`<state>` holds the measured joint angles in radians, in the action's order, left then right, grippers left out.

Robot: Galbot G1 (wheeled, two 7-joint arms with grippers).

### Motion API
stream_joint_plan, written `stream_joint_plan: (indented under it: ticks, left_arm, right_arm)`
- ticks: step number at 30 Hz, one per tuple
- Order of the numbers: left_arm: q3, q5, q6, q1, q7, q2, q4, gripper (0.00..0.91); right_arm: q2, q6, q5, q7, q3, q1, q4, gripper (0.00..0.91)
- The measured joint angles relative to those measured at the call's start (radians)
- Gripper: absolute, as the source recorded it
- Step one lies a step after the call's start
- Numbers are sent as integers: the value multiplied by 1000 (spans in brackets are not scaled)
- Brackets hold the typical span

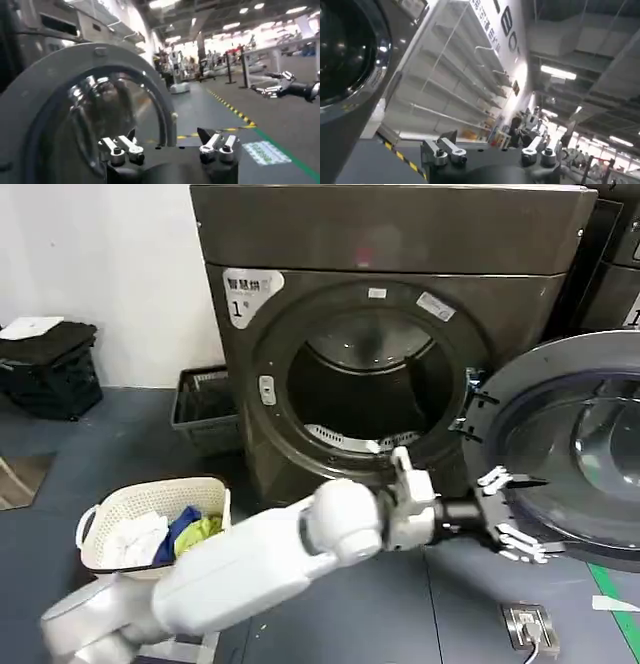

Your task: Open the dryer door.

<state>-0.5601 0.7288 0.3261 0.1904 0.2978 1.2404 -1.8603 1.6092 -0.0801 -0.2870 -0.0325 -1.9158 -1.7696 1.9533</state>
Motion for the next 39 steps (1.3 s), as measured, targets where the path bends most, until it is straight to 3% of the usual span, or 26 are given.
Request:
stream_joint_plan:
  ticks: [15, 24, 39]
  left_arm:
    - [84, -9, 2, 79, 7, -264, -178, 907]
    - [182, -4, 1, 138, 2, -484, -248, 907]
    - [296, -60, 53, 250, -36, -809, -276, 907]
  right_arm:
    - [-1, -8, 10, -8, 66, 31, -89, 907]
    - [-55, -24, 58, -5, 97, 51, -130, 907]
    - [-102, -47, 56, -4, 153, 87, -201, 907]
